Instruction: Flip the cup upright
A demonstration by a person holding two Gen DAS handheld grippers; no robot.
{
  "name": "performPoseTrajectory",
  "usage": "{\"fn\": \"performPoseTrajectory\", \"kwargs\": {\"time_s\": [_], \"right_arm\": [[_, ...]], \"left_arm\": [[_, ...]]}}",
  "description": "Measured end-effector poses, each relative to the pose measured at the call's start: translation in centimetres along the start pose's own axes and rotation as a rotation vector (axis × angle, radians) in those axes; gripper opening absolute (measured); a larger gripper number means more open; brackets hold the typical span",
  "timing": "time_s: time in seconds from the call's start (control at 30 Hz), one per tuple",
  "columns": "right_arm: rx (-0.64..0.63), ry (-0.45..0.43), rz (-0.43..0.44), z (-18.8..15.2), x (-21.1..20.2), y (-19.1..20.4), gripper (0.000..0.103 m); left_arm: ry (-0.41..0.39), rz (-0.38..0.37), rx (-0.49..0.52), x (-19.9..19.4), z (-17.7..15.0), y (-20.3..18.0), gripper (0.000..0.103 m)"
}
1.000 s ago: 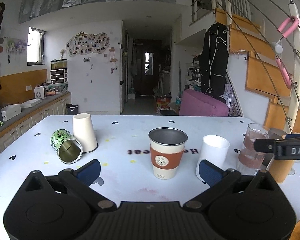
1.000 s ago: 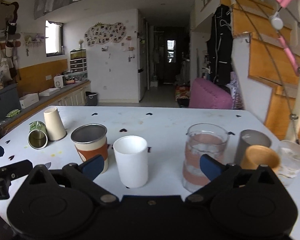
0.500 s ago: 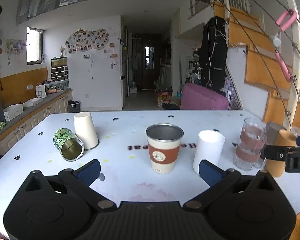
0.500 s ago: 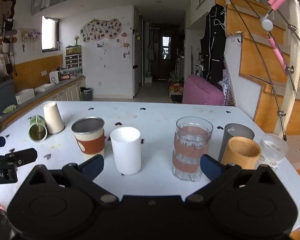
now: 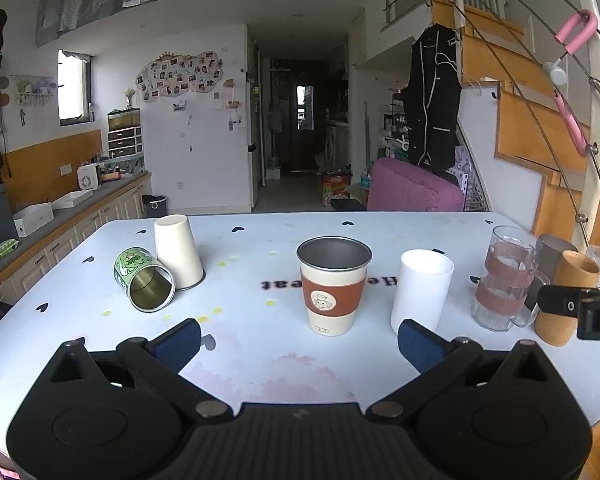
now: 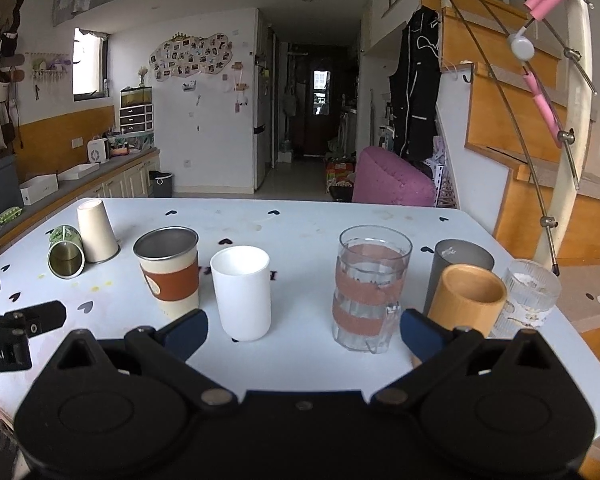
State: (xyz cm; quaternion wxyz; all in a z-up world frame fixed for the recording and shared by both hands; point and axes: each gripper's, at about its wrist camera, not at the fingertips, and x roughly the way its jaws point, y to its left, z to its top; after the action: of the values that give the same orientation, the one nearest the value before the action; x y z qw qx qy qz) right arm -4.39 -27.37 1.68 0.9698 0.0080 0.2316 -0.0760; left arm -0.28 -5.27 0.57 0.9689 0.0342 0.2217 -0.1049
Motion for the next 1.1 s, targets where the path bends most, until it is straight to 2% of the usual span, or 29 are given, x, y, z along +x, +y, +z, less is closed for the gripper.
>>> {"fn": "performPoseTrajectory", "kwargs": {"time_s": [1.1], "right_arm": [[0.006, 0.013, 0.003, -0.13, 0.1, 0.0, 0.103]], "left_arm": [[0.006, 0.009, -0.014, 0.18, -0.04, -0.03, 0.103]]}}
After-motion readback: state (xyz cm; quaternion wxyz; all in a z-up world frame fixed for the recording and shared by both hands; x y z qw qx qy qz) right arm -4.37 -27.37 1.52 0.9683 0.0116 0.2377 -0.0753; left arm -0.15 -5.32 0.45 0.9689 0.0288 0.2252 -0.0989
